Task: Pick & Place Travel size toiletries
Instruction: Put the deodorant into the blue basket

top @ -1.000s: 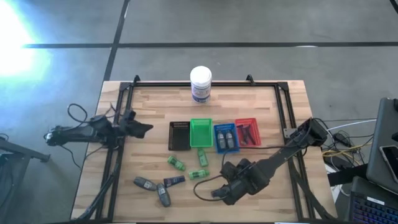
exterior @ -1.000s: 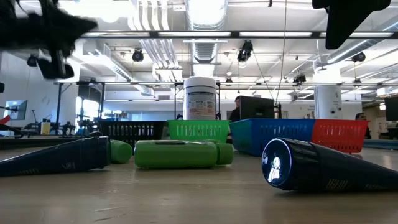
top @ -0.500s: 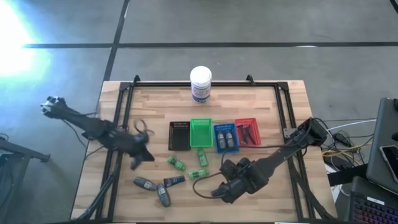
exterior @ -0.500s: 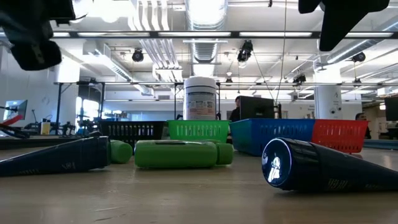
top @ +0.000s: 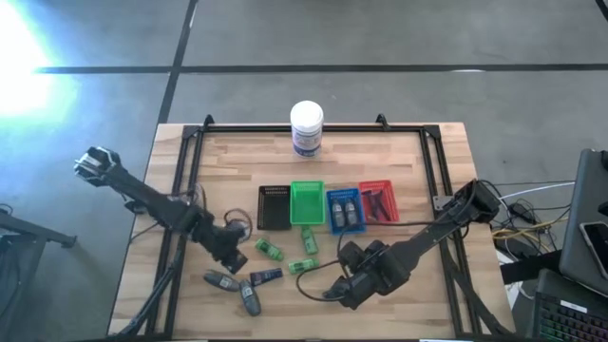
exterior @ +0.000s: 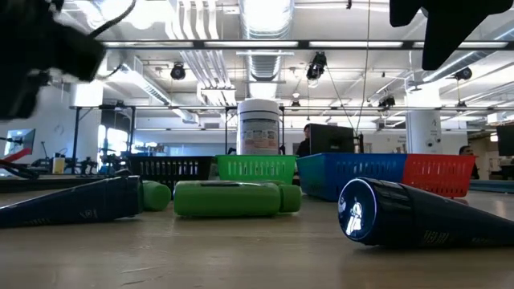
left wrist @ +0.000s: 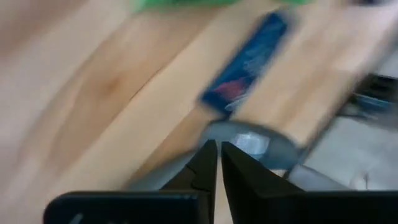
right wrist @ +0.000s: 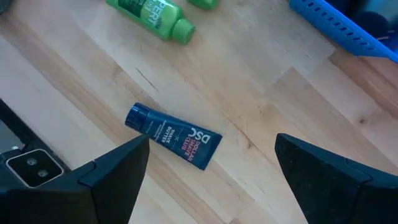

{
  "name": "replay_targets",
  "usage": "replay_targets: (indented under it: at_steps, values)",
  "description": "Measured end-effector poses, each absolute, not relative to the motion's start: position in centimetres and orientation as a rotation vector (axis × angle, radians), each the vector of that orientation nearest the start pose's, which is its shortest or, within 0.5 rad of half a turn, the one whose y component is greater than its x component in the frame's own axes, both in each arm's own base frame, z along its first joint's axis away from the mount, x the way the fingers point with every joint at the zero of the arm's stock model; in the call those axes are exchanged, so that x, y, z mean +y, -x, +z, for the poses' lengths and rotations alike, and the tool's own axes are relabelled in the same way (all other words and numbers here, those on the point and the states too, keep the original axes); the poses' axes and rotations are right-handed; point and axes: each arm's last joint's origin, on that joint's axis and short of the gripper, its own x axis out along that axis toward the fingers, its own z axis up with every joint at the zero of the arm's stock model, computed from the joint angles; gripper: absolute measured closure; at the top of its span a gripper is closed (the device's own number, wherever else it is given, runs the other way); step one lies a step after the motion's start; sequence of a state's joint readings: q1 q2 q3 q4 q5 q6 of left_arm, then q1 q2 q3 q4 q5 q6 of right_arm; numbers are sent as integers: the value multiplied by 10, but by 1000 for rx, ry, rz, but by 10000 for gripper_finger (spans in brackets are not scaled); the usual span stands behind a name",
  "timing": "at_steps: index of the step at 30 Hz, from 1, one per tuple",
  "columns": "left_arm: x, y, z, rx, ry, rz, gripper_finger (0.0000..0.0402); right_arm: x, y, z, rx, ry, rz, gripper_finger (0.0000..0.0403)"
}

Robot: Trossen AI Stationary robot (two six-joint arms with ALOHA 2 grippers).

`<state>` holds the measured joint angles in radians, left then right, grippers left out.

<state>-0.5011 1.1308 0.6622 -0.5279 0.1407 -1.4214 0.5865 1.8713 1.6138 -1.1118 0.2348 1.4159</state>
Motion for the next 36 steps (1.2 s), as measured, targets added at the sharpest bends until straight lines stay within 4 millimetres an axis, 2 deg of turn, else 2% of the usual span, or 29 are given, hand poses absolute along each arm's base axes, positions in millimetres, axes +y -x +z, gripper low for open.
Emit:
replay_targets:
  at_steps: [3, 5, 9, 14, 17, 20, 28, 36]
  values:
    - [-120, -171, 200, 1257, 1100, 249, 358, 198, -309, 257, 1172, -653, -619, 69]
    - [-131, -166, 200, 1280, 1050, 230, 340, 199, -308, 257, 1177, -644, -617, 74]
    - [-145, -165, 214, 1260, 934, 109, 288, 199, -308, 257, 1189, -603, -590, 82]
    - [-156, -162, 224, 1316, 504, -95, 218, 199, -308, 257, 1202, -553, -554, 89]
    - [-159, -160, 222, 1376, 224, -205, 181, 199, -308, 257, 1205, -542, -546, 90]
    - [-163, -165, 217, 1395, 78, -272, 148, 199, -307, 257, 1207, -543, -548, 84]
    - [-171, -171, 192, 1482, -48, -324, 73, 208, -300, 260, 1197, -550, -542, 54]
    - [-172, -171, 171, 1579, -69, -319, 60, 224, -277, 274, 1086, -562, -563, 45]
